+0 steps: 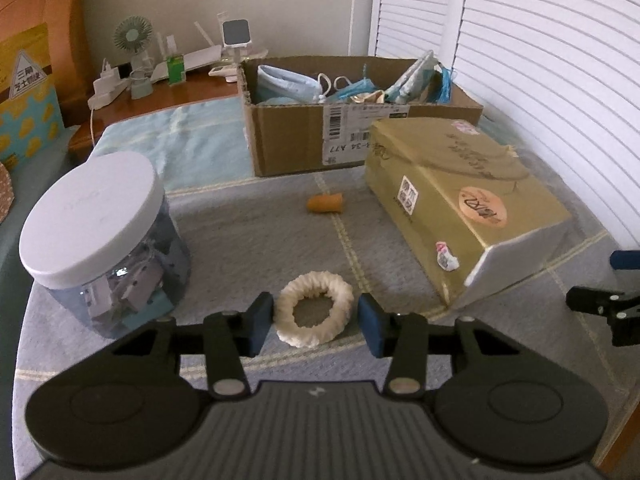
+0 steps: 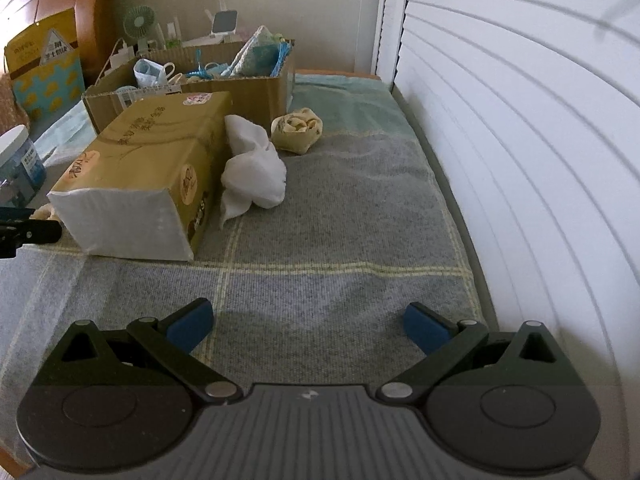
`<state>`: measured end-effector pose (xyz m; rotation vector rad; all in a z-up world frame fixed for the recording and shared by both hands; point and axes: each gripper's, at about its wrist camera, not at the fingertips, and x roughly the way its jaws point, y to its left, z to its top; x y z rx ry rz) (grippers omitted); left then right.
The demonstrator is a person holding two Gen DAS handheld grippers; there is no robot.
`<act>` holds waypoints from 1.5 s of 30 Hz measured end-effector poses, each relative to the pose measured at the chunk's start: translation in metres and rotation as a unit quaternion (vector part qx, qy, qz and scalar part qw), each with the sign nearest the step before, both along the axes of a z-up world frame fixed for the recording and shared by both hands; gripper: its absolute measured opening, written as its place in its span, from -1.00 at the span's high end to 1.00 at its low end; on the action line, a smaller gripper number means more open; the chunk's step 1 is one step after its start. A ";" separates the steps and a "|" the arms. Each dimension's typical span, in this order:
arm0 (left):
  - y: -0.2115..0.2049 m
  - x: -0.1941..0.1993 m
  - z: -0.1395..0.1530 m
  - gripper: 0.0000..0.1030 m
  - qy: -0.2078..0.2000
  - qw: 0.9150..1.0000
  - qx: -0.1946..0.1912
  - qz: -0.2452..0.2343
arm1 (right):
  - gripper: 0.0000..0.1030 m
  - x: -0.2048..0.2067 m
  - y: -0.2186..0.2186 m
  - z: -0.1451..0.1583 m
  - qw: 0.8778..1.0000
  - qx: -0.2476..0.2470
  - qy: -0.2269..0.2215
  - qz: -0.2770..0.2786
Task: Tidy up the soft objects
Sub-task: 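Move the right tool down to the white cloth beside the tissue pack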
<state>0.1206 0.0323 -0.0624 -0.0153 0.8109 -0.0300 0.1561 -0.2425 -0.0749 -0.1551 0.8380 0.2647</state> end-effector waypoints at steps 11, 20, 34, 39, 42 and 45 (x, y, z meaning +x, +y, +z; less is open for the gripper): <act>0.002 0.001 -0.001 0.11 -0.005 1.000 -0.010 -0.002 | -1.00 0.006 0.001 0.003 1.000 -0.004 0.006 0.004; 0.002 0.002 -0.001 0.11 -0.006 1.000 -0.013 -0.002 | -0.70 0.019 0.015 0.021 0.996 -0.034 -0.059 0.063; 0.004 0.004 0.000 0.11 -0.006 1.000 -0.025 0.003 | -0.01 0.050 0.026 0.020 0.987 -0.028 -0.064 0.145; 0.004 0.004 -0.001 0.11 -0.006 1.000 -0.027 0.004 | 0.14 0.055 0.032 0.015 0.984 -0.028 -0.058 0.165; 0.004 0.004 -0.001 0.11 -0.006 1.000 -0.027 0.004 | 0.38 0.056 0.033 0.014 0.983 -0.021 -0.052 0.172; 0.004 0.005 -0.001 0.11 -0.006 1.000 -0.028 0.004 | 0.40 0.054 0.033 0.015 0.984 -0.016 -0.055 0.168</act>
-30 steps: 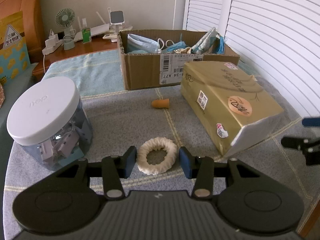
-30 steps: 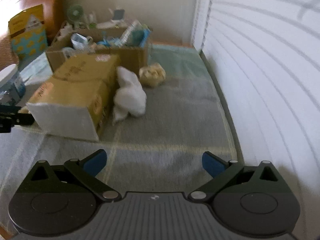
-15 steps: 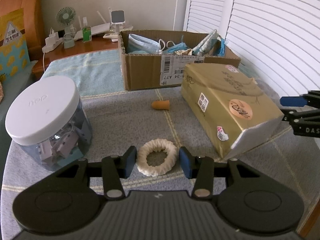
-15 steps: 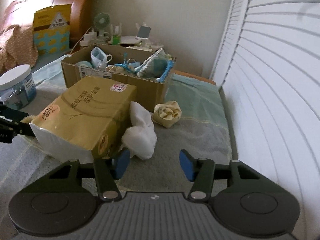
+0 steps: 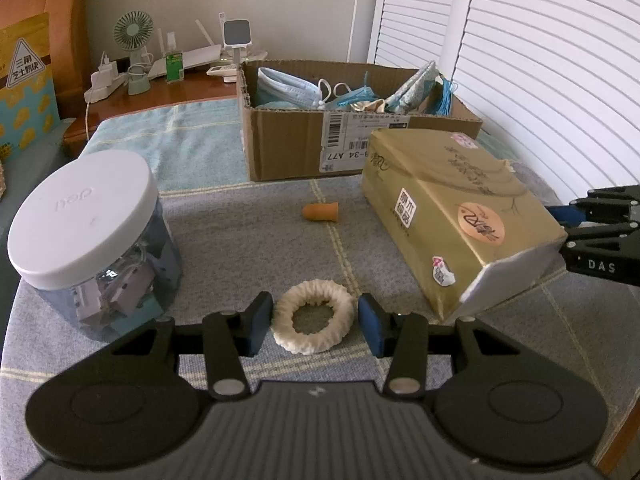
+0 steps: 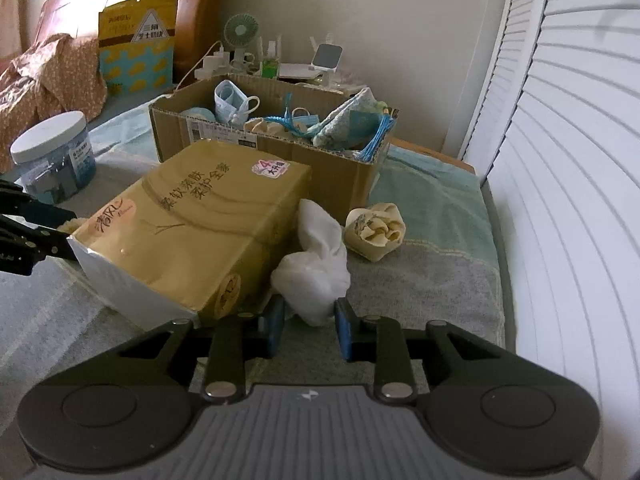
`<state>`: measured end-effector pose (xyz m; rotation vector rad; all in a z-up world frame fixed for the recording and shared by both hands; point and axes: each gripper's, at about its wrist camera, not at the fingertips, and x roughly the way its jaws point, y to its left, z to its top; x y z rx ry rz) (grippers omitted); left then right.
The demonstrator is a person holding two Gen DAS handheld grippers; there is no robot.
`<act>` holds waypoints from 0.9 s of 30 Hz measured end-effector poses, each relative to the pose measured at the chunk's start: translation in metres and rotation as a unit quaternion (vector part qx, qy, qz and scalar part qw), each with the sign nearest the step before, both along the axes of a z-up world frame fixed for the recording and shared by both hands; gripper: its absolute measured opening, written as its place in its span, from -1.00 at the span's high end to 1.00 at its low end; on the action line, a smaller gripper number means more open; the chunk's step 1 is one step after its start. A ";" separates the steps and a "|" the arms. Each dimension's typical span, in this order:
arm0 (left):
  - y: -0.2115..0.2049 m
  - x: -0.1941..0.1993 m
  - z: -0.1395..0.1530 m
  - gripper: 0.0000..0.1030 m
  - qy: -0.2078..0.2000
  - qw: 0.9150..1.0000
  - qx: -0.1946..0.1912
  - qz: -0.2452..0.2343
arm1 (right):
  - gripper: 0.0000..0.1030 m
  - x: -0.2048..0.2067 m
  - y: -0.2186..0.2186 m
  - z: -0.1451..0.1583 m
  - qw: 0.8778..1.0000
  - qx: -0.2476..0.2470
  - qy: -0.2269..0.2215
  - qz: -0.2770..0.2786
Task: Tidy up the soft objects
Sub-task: 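Move the right tool down to the white cloth beside the tissue pack, then close the right tool on the white cloth while the left tool holds the cream scrunchie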
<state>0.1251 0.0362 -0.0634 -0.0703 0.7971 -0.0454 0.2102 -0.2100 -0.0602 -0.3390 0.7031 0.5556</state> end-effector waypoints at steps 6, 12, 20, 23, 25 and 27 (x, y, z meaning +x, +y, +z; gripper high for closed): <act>-0.001 0.001 0.000 0.11 0.000 1.000 0.000 -0.001 | 0.41 -0.010 -0.009 0.008 0.999 0.002 -0.008 -0.033; 0.000 0.001 -0.001 0.11 -0.001 1.000 -0.004 -0.003 | 0.40 -0.029 -0.025 0.014 0.997 -0.013 0.001 -0.079; 0.001 0.000 -0.001 0.09 -0.002 1.000 -0.008 -0.002 | -0.07 -0.040 -0.043 0.002 0.991 0.009 0.034 -0.132; 0.001 0.000 -0.001 0.09 -0.002 1.000 -0.008 -0.002 | -0.10 -0.035 -0.035 -0.002 0.992 0.003 0.030 -0.126; 0.001 0.000 -0.001 0.09 -0.002 1.000 -0.009 -0.002 | -0.14 -0.030 -0.029 -0.006 0.992 -0.002 0.030 -0.126; 0.001 -0.001 -0.001 0.09 -0.002 1.000 -0.010 -0.002 | -0.17 -0.027 -0.025 -0.007 0.992 0.005 0.028 -0.120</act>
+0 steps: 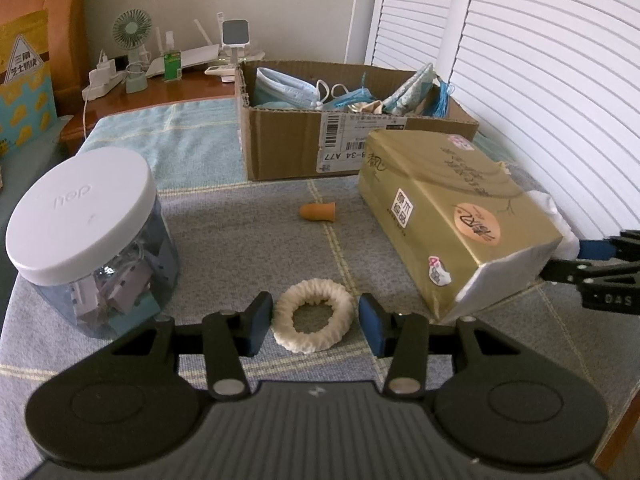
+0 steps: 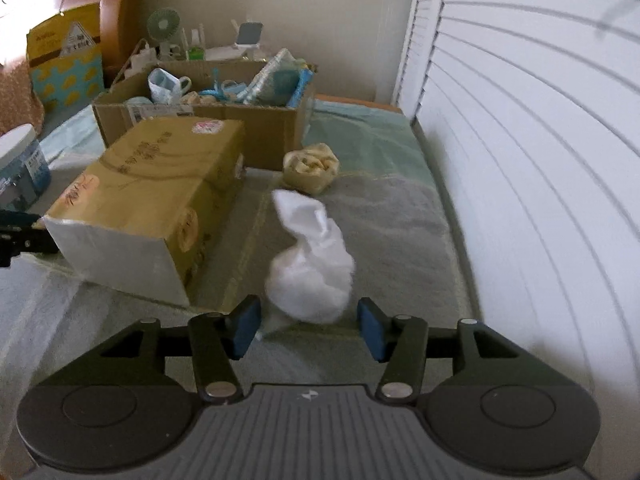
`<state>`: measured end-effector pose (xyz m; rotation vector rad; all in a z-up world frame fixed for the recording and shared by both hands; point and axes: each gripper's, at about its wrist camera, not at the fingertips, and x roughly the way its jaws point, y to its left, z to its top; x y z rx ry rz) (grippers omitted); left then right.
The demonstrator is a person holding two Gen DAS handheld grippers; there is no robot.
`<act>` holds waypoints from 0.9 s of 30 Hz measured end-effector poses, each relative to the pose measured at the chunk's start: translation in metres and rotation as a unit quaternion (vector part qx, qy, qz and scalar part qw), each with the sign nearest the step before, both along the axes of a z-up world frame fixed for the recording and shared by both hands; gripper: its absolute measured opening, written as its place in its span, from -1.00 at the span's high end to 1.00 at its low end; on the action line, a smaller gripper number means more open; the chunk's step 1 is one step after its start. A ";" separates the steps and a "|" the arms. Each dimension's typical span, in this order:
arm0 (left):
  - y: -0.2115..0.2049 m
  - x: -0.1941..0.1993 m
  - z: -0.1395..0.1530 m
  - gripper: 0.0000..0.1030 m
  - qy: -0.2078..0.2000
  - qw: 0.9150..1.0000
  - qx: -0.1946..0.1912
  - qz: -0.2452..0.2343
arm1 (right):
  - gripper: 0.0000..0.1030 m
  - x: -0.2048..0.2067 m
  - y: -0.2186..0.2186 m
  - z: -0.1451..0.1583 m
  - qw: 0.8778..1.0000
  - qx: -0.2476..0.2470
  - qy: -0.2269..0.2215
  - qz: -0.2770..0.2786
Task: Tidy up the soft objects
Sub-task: 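Close the right tool on the white cloth while the left tool holds the cream scrunchie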
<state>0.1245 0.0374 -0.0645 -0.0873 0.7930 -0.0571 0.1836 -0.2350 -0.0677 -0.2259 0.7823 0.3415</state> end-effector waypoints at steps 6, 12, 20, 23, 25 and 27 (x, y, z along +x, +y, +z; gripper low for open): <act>0.000 0.000 0.000 0.09 0.000 1.000 -0.001 0.001 | -0.88 0.012 0.004 -0.006 1.000 0.000 0.005 -0.023; -0.001 0.000 0.000 0.04 -0.001 1.000 -0.002 0.001 | -1.00 0.012 0.002 -0.011 0.999 0.019 0.013 -0.027; -0.006 -0.001 -0.001 -0.04 -0.002 1.000 0.008 0.004 | -1.00 0.009 0.000 -0.012 0.999 0.022 0.008 -0.030; -0.008 -0.004 -0.001 -0.04 -0.001 1.000 0.019 0.010 | -1.00 0.007 0.000 -0.013 0.999 0.023 0.001 -0.030; -0.011 -0.005 -0.002 -0.10 -0.001 1.000 0.026 0.007 | -1.00 0.008 0.000 -0.013 0.999 0.024 0.000 -0.031; -0.012 -0.006 -0.002 -0.16 -0.001 1.000 0.024 0.007 | -1.00 0.009 0.001 -0.013 0.999 0.023 0.001 -0.031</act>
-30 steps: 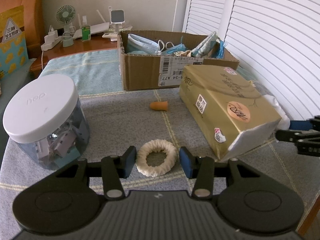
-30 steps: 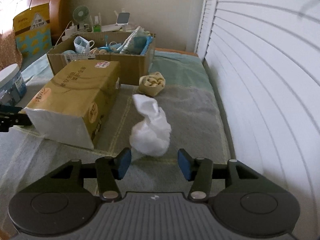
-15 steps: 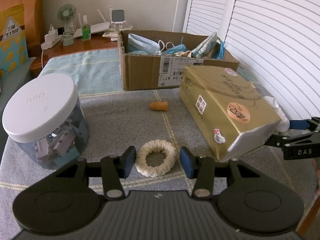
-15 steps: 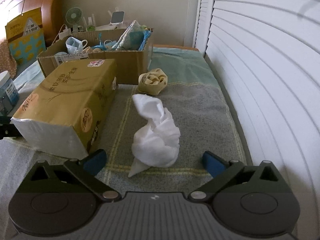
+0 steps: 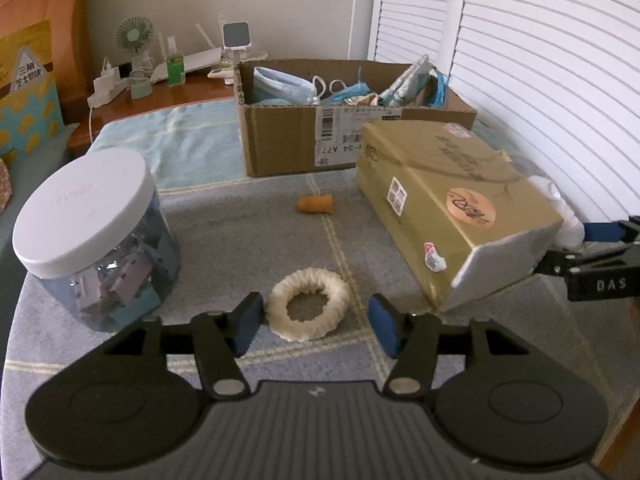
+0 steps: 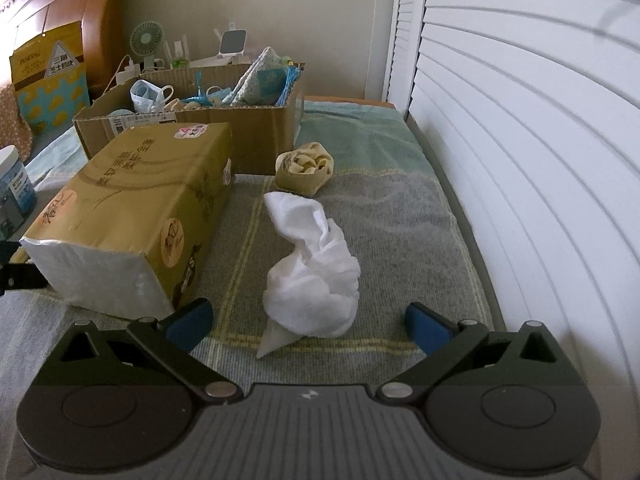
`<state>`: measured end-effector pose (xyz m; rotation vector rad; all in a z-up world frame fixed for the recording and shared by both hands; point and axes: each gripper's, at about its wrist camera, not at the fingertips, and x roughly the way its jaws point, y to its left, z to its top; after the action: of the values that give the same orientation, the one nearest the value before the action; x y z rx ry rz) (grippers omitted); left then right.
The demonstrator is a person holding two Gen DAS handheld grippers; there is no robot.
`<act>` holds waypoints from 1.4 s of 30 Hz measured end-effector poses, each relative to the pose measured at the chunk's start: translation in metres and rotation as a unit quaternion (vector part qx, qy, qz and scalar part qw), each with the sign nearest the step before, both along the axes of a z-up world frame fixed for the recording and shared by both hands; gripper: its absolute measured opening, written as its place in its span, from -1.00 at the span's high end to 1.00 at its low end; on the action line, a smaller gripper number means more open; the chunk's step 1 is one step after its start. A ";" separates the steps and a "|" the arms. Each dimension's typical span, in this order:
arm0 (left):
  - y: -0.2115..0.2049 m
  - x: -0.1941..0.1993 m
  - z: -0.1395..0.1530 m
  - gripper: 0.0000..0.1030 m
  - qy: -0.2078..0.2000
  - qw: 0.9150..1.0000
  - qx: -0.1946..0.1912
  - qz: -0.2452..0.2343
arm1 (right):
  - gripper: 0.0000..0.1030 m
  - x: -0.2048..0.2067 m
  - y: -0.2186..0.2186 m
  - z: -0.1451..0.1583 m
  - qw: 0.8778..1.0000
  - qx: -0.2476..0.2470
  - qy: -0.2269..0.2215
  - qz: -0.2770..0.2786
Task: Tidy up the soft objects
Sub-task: 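Close the right tool on the white cloth while the left tool holds the cream scrunchie, then drop the cream scrunchie into the box with the left tool while the right tool carries the cloth there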
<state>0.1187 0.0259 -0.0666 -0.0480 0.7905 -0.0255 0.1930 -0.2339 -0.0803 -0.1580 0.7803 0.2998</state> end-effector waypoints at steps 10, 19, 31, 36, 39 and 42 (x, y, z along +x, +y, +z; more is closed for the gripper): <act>-0.002 -0.001 -0.001 -0.21 -0.002 1.000 0.007 0.001 | -0.84 0.006 0.006 0.002 1.000 -0.010 -0.012 -0.002; -0.002 0.000 0.000 -0.02 -0.003 1.000 0.010 0.001 | 0.02 -0.003 0.011 0.011 0.999 -0.029 -0.019 -0.002; 0.017 0.001 0.007 0.32 0.012 0.999 -0.014 -0.039 | 0.03 -0.015 0.003 0.031 0.999 -0.018 -0.026 -0.009; 0.020 -0.002 0.020 0.32 0.008 0.998 -0.009 -0.064 | 0.03 -0.024 0.002 0.046 0.999 -0.017 -0.039 -0.008; 0.020 -0.002 0.032 0.32 -0.004 0.997 0.002 -0.082 | 0.03 -0.029 0.003 0.054 0.999 -0.015 -0.048 -0.004; 0.019 0.001 0.047 0.32 -0.016 0.995 0.000 -0.098 | 0.03 -0.032 0.003 0.061 0.998 -0.012 -0.054 -0.004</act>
<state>0.1201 0.0452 -0.0193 0.0303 0.7601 -0.2117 0.1606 -0.2306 -0.0191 -0.1922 0.6778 0.2728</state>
